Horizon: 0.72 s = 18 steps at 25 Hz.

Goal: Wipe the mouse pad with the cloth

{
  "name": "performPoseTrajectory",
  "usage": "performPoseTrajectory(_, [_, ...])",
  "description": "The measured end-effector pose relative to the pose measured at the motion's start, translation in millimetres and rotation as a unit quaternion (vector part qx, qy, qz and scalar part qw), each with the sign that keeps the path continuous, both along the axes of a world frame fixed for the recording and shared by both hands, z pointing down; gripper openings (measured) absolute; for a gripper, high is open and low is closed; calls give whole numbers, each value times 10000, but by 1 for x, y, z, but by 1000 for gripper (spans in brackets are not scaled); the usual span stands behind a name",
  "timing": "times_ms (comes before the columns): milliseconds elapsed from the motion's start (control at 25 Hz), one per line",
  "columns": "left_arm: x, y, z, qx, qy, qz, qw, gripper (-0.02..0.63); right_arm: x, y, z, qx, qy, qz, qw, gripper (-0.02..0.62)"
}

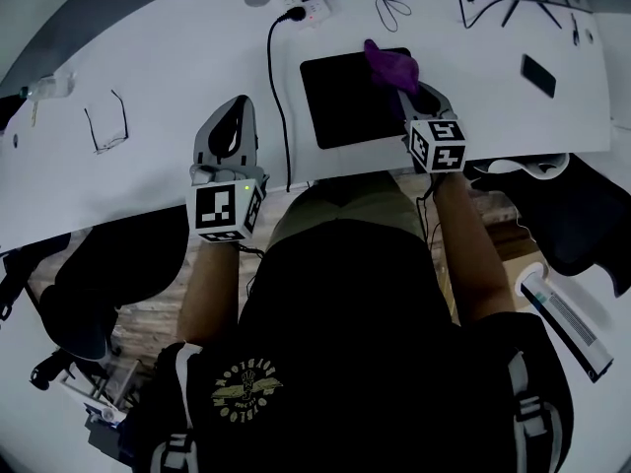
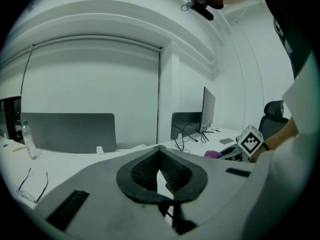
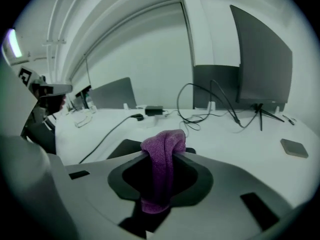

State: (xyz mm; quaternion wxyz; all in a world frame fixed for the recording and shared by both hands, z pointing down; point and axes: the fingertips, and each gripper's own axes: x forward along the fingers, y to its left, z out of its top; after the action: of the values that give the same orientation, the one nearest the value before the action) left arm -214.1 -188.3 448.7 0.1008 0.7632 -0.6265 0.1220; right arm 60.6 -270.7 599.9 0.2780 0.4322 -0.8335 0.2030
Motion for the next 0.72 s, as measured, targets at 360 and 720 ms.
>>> performPoseTrajectory(360, [-9, 15, 3, -22, 68, -172, 9998, 2, -130, 94, -7, -281, -492, -1666, 9844, 91])
performPoseTrajectory(720, [-15, 25, 7, -100, -12, -245, 9996, 2, -131, 103, 60, -708, 164, -1689, 9830, 91])
